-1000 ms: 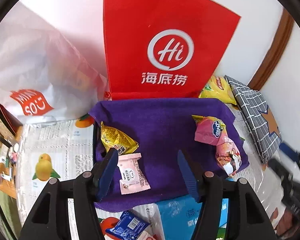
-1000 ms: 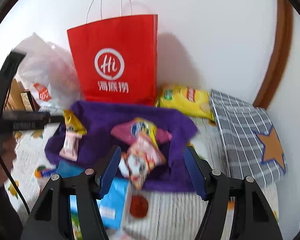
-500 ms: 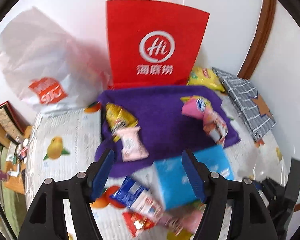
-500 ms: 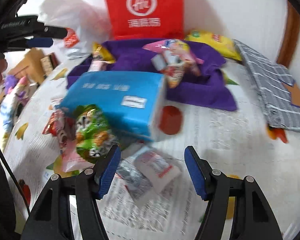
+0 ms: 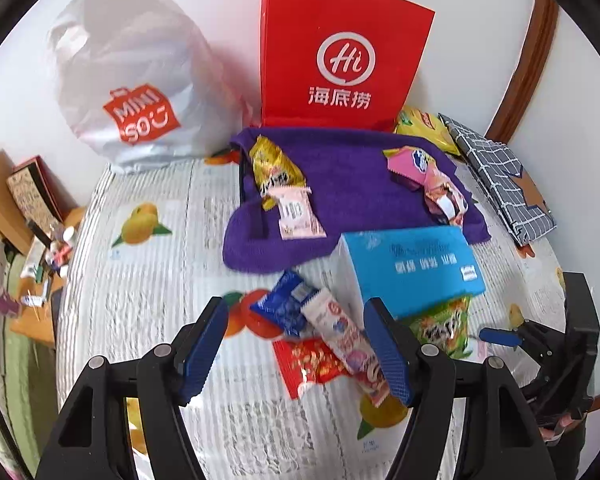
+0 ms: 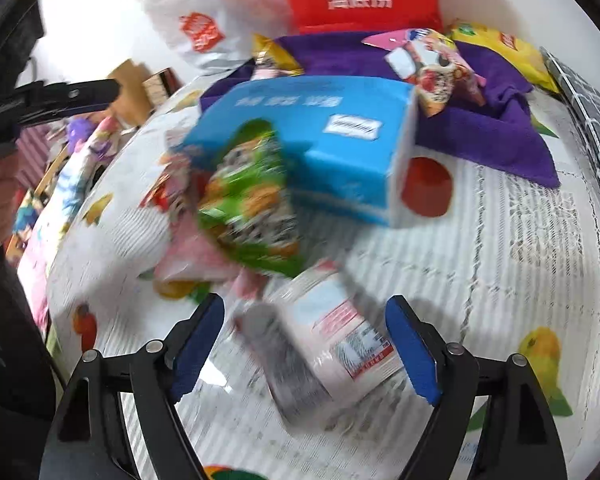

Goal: Organize snacks
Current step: 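Grasp a white snack packet with the right tool while the left tool grasps a pink-white stick packet, then carry the white packet and stick packet over the purple towel with both tools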

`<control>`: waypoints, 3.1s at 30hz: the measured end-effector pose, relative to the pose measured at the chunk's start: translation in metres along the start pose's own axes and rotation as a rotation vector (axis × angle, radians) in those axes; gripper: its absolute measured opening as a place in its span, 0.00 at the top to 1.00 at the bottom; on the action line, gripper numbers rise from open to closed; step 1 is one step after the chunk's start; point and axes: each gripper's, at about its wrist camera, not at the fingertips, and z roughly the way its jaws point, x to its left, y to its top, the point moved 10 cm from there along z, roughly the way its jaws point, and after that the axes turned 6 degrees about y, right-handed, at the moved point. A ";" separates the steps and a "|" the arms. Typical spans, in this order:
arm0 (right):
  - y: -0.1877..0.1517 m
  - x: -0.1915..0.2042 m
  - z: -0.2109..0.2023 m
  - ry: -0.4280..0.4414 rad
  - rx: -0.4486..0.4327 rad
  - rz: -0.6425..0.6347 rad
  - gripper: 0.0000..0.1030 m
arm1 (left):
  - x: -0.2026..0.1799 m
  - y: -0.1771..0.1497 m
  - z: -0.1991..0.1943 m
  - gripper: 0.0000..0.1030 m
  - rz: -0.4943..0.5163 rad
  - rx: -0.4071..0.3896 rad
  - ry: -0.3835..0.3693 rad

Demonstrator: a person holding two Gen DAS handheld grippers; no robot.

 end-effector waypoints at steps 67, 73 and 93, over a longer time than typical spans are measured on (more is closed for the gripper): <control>-0.003 -0.037 -0.081 -0.369 -0.231 0.108 0.49 | -0.027 -0.048 0.017 0.72 -0.044 0.002 -0.065; 0.021 -0.029 -0.095 -0.369 -0.258 0.097 0.49 | -0.023 -0.035 0.002 0.72 -0.059 -0.025 -0.072; 0.115 -0.036 -0.115 -0.363 -0.334 0.108 0.49 | -0.027 0.032 -0.013 0.72 -0.048 -0.092 -0.061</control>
